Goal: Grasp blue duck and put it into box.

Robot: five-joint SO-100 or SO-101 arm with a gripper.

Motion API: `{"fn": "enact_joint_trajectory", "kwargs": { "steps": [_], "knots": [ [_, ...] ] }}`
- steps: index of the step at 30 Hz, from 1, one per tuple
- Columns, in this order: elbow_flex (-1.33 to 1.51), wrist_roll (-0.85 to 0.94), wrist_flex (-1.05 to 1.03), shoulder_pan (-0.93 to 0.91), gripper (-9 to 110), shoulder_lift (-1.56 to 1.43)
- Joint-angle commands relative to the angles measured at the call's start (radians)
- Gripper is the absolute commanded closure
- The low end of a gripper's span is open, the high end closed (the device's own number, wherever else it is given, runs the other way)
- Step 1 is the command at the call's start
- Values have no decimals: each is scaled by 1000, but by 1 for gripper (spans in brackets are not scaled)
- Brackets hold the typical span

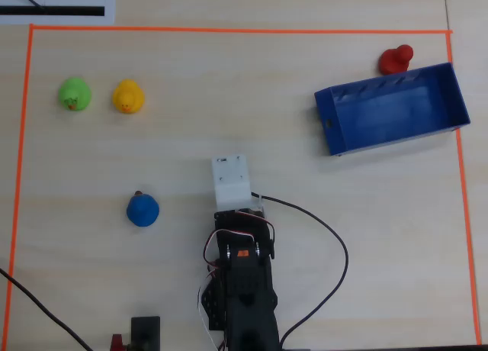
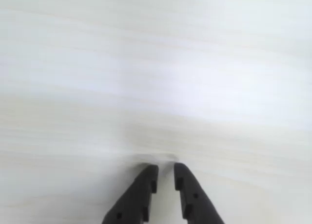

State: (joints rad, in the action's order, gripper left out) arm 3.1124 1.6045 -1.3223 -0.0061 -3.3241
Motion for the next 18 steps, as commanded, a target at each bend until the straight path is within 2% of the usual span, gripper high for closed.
{"fn": "enact_joint_trajectory", "kwargs": {
  "steps": [1,18],
  "knots": [
    [-2,-5,-23,-3,101,12],
    [-8,20,-26,-20,101,14]
  ]
}}
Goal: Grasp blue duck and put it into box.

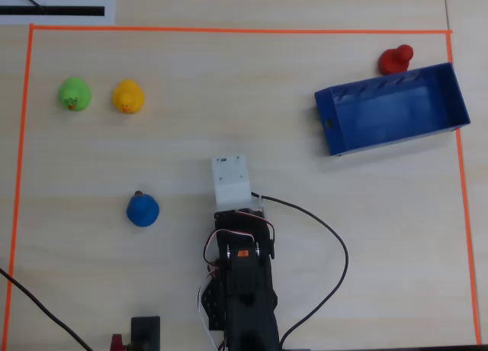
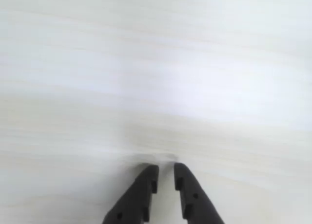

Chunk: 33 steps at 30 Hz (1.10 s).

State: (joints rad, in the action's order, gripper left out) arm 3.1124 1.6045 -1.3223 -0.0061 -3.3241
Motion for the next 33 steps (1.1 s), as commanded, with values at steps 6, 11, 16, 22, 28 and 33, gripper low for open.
{"fn": "enact_joint_trajectory", "kwargs": {
  "steps": [6,11,16,22,28,33],
  "knots": [
    [-244,-23,-152,52,101,140],
    [-548,-75,-250,209,101,440],
    [-788,-235,-81,348,86,727],
    [-928,-322,77,474,76,979],
    [-960,-413,187,555,75,1115],
    [-1028,-558,175,681,75,1215]
  ]
}}
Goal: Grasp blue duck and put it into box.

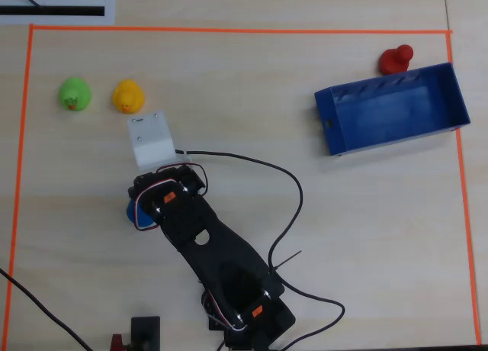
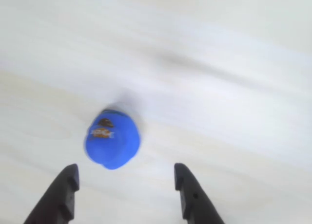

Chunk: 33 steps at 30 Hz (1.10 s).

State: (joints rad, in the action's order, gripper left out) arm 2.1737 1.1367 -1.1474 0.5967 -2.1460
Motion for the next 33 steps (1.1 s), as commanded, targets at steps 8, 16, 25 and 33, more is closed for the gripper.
{"fn": "enact_joint_trajectory", "kwargs": {
  "steps": [8,16,25,33],
  "knots": [
    [-227,-305,-17,212,75,227],
    [-41,-206,170,121,74,232],
    [64,-25,150,60,71,209],
    [97,-80,178,121,72,207]
  ]
}}
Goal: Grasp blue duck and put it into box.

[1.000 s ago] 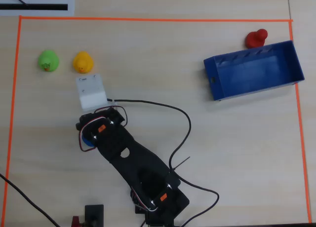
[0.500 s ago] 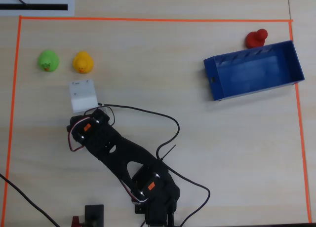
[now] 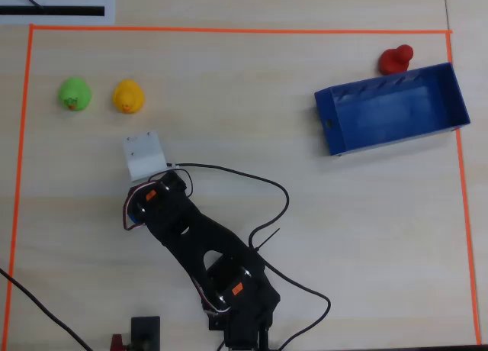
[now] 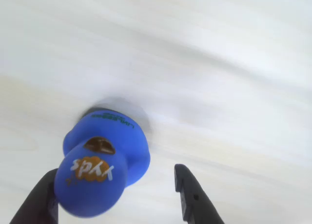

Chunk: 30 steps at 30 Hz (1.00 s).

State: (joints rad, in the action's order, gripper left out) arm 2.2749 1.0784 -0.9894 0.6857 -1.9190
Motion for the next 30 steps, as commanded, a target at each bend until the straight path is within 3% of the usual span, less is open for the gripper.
{"fn": "enact_joint_trajectory", "kwargs": {
  "steps": [1,22,24,27,30],
  "knots": [
    [-6,-28,23,40,72,-11],
    [18,-67,160,63,75,160],
    [21,-60,163,60,81,167],
    [26,-57,164,44,101,161],
    [46,-32,167,9,101,120]
  ]
}}
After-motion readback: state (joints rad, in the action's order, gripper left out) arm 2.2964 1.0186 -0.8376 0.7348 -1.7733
